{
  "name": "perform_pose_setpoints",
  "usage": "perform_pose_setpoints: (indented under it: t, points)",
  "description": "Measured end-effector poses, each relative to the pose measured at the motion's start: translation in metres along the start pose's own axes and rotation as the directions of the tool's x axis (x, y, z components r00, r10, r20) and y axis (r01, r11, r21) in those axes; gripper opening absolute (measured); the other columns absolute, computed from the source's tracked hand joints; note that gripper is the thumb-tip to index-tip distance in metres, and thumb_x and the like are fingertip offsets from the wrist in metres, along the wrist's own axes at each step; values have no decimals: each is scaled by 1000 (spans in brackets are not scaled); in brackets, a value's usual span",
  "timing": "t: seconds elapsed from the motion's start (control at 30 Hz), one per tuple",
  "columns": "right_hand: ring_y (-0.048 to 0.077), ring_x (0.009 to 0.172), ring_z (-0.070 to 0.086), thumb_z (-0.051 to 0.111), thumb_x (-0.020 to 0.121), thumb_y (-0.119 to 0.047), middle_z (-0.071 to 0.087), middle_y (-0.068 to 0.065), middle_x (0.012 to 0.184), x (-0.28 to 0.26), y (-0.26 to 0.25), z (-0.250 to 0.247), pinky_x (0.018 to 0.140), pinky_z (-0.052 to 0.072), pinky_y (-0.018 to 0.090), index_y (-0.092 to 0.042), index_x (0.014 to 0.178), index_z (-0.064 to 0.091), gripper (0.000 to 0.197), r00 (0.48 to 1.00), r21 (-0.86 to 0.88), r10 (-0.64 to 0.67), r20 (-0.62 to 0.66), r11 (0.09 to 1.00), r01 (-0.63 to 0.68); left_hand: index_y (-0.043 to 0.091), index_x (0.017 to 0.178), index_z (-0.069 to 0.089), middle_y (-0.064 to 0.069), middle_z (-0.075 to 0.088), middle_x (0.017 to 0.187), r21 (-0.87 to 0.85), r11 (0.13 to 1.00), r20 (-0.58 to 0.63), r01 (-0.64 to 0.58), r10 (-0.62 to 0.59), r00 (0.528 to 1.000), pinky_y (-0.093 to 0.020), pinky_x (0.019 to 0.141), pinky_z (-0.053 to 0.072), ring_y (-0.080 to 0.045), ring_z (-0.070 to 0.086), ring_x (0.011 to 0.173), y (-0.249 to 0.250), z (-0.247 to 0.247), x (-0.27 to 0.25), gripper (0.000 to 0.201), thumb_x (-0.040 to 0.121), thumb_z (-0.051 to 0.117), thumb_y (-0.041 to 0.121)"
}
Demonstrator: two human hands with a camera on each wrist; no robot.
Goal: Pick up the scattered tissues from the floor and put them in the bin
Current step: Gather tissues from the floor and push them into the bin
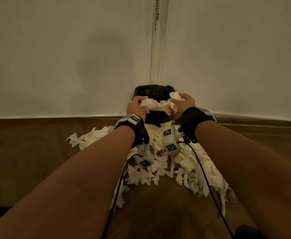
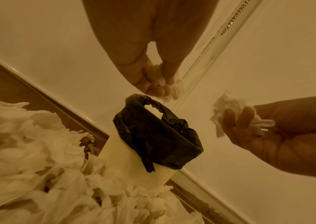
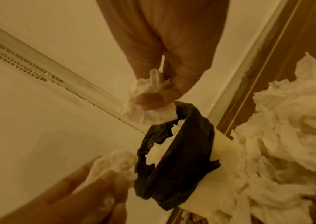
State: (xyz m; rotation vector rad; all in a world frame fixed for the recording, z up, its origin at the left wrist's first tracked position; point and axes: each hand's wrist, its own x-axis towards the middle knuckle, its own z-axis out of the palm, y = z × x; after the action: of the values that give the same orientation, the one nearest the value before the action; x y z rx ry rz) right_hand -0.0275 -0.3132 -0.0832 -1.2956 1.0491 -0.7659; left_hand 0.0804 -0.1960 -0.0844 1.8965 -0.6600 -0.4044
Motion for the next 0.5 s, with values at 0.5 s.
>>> perform_pose_setpoints:
  t: [0.5]
  points:
    - [22, 96, 60, 63, 83, -11, 63, 9, 114, 66, 7, 11, 92, 52, 35, -13, 118, 64, 35, 990, -243, -138, -21, 961, 129, 18, 133, 52, -17, 45, 132, 292, 931, 169, -218, 174, 970, -29, 99, 43, -29, 56, 110, -16, 20, 68, 39, 96, 43, 13]
